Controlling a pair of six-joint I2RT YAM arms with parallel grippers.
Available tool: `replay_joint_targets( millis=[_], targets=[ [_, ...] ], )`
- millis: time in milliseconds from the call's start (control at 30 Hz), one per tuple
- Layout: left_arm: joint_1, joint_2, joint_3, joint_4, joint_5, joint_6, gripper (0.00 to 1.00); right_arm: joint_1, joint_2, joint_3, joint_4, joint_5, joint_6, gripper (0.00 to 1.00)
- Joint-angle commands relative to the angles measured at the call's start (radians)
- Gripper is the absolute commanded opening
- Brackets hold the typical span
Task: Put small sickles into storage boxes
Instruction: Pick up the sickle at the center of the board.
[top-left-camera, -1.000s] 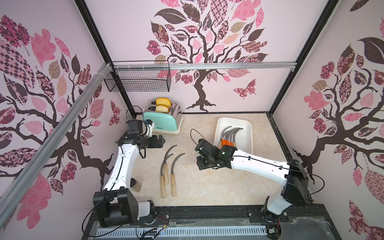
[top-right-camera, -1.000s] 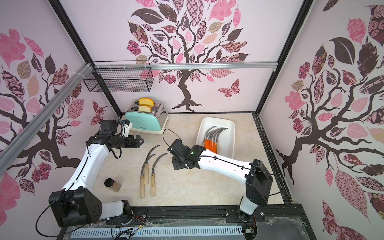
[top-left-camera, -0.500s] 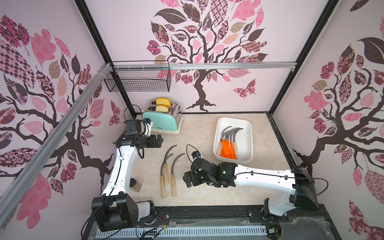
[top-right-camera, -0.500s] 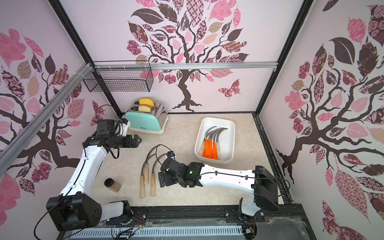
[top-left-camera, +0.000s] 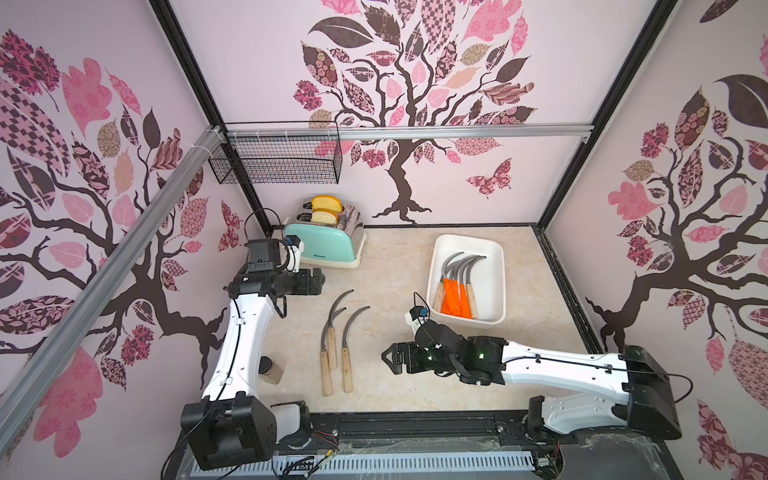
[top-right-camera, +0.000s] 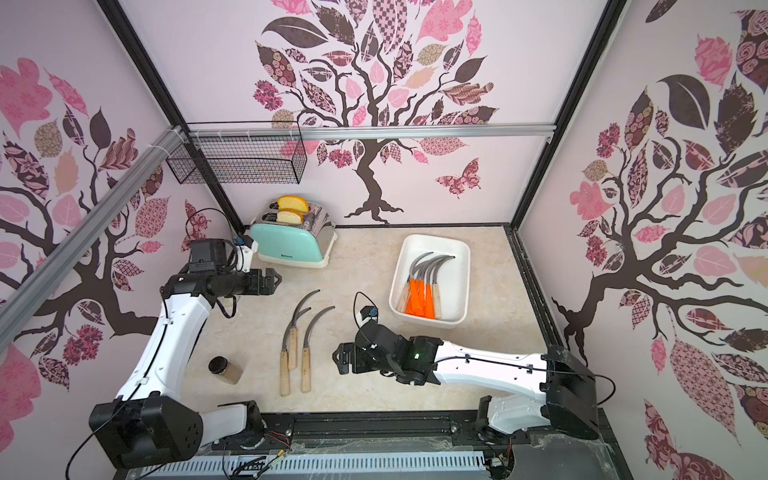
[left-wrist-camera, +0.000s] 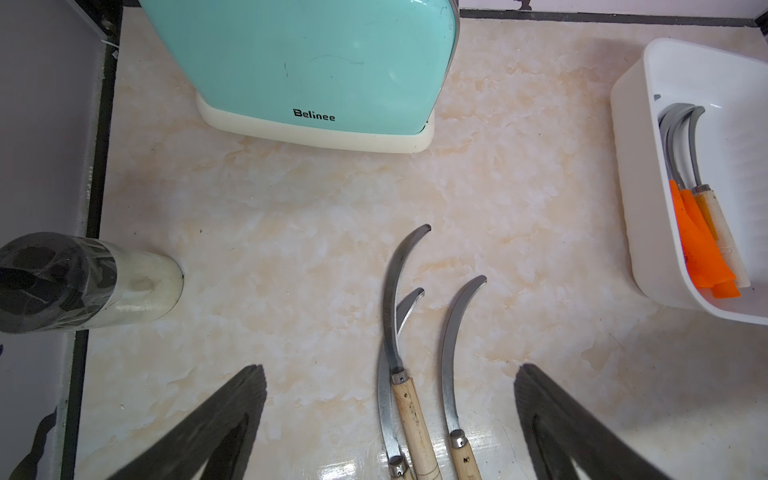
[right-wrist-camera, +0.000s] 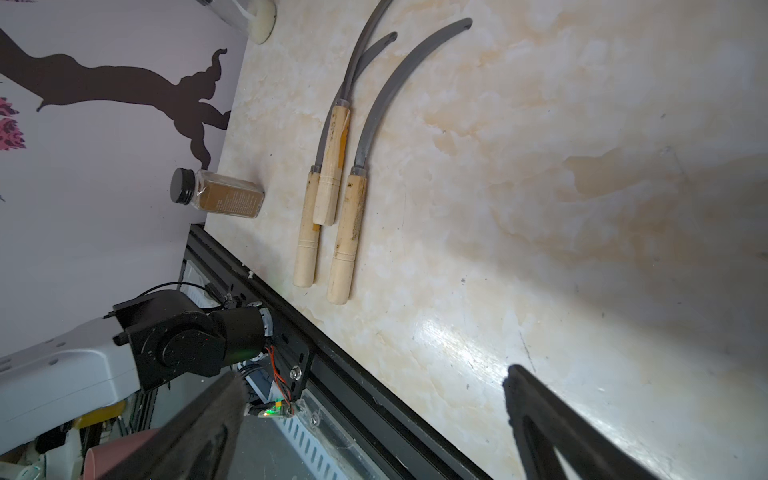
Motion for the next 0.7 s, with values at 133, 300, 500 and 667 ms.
replay_joint_targets(
  millis=[133, 300, 500, 667],
  targets=[
    [0.004, 0.001, 0.017, -0.011, 0.0, 0.019, 0.98, -0.002, 0.062, 0.049, 0.012, -0.077, 0.007, 1.0],
    [0.004, 0.002, 0.0, -0.04, 0.001, 0.064, 0.98, 0.003, 0.152, 0.147, -0.052, -0.111, -0.052, 1.0],
    [0.003, -0.028, -0.068, -0.035, 0.03, 0.136, 0.97, 0.005, 0.203, 0.177, -0.042, -0.145, -0.081, 0.99],
    [0.002, -0.018, -0.077, -0.056, 0.069, 0.177, 0.96, 0.005, 0.246, 0.206, -0.042, -0.167, -0.096, 0.97]
  ],
)
